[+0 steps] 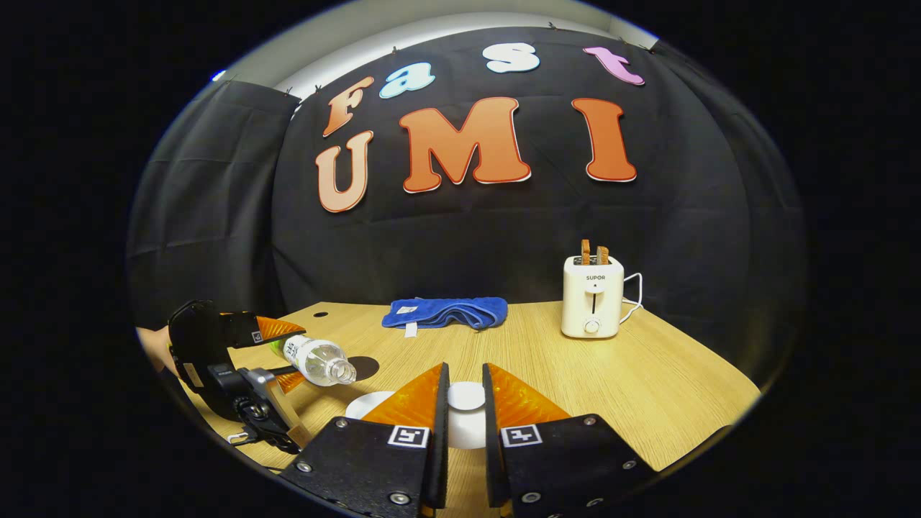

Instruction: Open the teacup lid with one hand, grasp the water bottle and pour water into the teacup with the other hand; after pouring, place the water bottle on the coaster and then close the teacup lid.

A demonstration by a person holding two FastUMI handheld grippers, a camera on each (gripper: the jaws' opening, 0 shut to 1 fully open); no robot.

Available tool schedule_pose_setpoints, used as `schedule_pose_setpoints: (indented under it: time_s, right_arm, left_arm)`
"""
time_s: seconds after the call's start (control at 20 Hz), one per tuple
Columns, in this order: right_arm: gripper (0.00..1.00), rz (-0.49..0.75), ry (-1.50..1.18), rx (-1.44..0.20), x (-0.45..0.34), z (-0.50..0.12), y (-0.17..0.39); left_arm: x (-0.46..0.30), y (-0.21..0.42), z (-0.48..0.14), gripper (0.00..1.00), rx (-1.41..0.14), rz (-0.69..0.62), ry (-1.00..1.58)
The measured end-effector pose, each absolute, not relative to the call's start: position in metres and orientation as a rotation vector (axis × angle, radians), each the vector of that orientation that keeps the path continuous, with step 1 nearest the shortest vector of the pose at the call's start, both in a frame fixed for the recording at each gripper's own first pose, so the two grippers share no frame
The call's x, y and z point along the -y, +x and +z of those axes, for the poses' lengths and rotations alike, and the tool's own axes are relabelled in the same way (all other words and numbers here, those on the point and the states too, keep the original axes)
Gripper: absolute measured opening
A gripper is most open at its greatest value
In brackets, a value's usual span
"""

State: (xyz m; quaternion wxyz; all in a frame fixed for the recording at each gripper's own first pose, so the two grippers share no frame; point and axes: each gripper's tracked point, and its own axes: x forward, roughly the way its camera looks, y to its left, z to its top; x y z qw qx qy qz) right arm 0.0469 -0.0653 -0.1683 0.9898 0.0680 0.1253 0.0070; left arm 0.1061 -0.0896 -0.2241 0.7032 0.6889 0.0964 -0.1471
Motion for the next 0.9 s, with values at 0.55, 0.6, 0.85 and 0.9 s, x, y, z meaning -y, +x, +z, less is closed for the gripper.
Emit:
schedule_pose_setpoints:
  time_s: [0.55, 0.6, 0.85, 0.9]
  right_arm:
    - [0.22, 0.032, 0.138, -0.273, 0.0651, -0.177, 0.0447]
    - [0.22, 0.03, 0.137, -0.274, 0.0658, -0.1775, 0.0449]
    - [0.22, 0.043, 0.15, -0.275, 0.0626, -0.1793, 0.0429]
    - [0.22, 0.042, 0.146, -0.276, 0.0637, -0.1798, 0.0431]
  left_arm:
    - [0.0889, 0.1088, -0.2267, 0.63, -0.22, -0.342, 1.692]
    - [0.0899, 0.1075, -0.2262, 0.63, -0.217, -0.344, 1.707]
    - [0.0913, 0.1094, -0.2246, 0.64, -0.213, -0.346, 1.74]
    - [0.0917, 0.1083, -0.2226, 0.64, -0.212, -0.345, 1.748]
